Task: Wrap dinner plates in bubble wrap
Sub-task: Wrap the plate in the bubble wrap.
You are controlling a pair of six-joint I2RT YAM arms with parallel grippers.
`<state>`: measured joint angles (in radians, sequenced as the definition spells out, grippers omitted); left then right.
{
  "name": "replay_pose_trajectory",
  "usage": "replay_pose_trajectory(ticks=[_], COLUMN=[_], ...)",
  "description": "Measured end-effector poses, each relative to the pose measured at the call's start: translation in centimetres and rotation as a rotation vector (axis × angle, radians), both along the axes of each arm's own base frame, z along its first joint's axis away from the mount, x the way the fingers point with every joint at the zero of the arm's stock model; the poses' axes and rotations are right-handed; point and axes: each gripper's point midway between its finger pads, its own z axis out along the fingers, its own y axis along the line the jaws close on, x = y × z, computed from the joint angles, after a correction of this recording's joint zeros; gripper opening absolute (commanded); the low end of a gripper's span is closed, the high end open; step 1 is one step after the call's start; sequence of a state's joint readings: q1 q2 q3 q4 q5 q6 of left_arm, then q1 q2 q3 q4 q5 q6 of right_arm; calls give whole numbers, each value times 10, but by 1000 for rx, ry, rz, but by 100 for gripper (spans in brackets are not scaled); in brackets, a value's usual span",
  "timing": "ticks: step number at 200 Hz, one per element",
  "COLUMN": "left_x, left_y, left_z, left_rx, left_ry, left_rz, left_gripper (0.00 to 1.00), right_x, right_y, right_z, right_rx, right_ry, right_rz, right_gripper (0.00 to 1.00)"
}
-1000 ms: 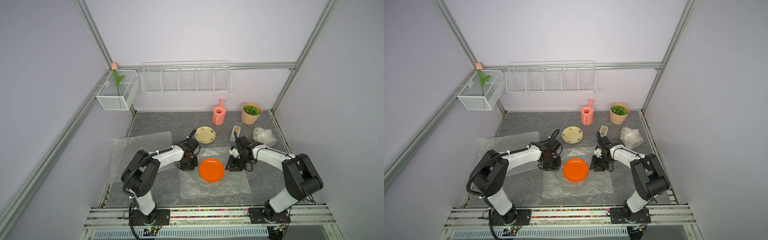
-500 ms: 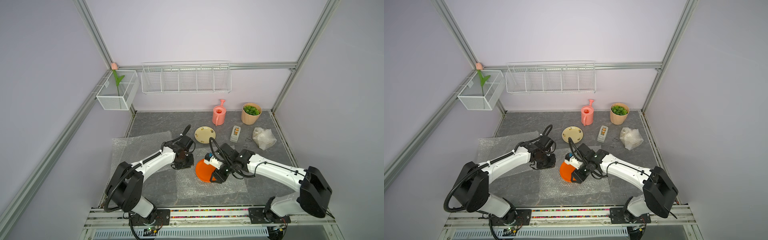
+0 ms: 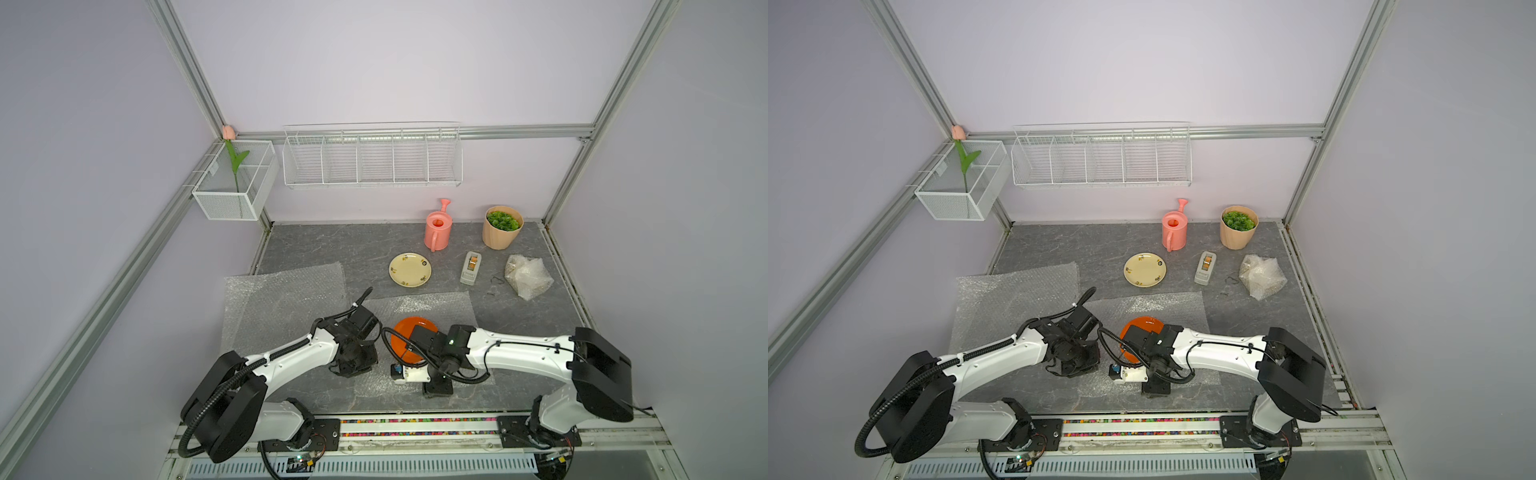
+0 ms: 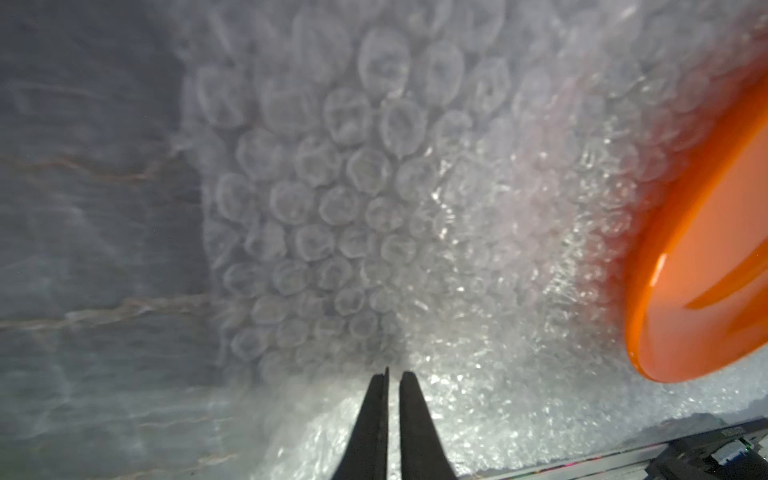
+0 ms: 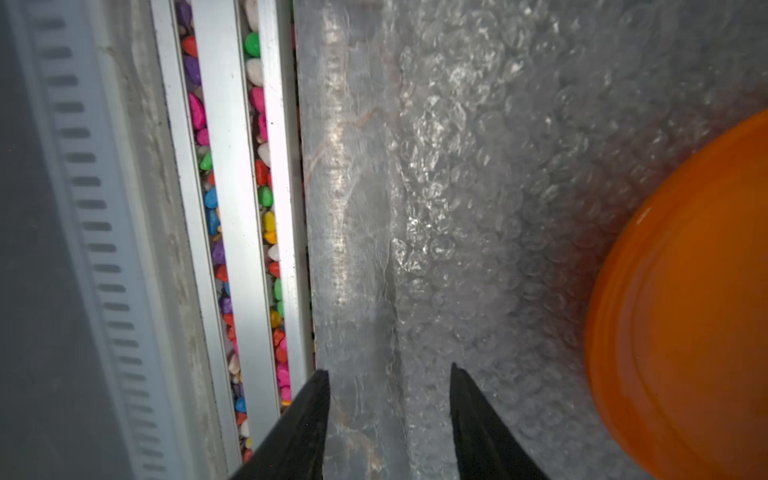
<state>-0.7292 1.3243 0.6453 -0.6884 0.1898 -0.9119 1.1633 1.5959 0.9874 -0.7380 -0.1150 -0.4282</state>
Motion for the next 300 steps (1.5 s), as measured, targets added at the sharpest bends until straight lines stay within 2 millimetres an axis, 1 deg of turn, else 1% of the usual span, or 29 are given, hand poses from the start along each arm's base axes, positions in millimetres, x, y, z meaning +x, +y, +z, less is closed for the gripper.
replay_pose_trajectory(ticks=[13,27,31,41,60,76,98,112,129,145,164,180,193,204,224,257,278,300], left_x=[1,2,3,4,6,7,10,13,23,38,53,59,60,58,52,34,25,24], left_y=[3,5,6,8,14,20,32,40,42,37,32,28,26,23,11,-29,-56,-80], left_z=[-2,-2,-2,-2,-3,-3,-2,2,16,40,72,95,109,115,120,121,112,92], left_rx=[11,14,14,18,34,49,67,90,106,92,60,18,-17,-40,-77,-157,-180,-182], left_ry=[-2,-4,-4,-5,-1,3,6,1,-34,-108,-202,-274,-315,-331,-339,-325,-296,-254], left_rz=[7,16,18,26,38,46,60,61,47,37,36,25,18,12,-24,-119,-169,-194], left_gripper=[10,10,10,10,10,9,8,8,8,8,8,8,7,7,7,6,5,4], right_x=[-3,-5,-4,-2,3,7,6,4,5,12,29,46,60,70,86,107,113,116], right_y=[-2,-5,-6,-1,2,4,8,12,16,21,29,33,36,38,38,30,26,24], right_z=[-11,-26,-29,-29,-30,-29,-27,-22,-11,0,15,28,37,41,41,25,11,-1], right_rx=[-39,-91,-105,-98,-103,-103,-89,-68,-32,-1,34,62,84,96,111,101,89,87], right_ry=[-13,-36,-47,-86,-140,-179,-207,-213,-218,-212,-204,-189,-160,-126,-43,118,235,361], right_rz=[24,50,55,65,71,56,62,62,47,12,-56,-120,-171,-216,-305,-461,-554,-651], right_gripper=[49,44,42,35,19,8,7,7,7,7,7,7,7,7,7,7,7,7])
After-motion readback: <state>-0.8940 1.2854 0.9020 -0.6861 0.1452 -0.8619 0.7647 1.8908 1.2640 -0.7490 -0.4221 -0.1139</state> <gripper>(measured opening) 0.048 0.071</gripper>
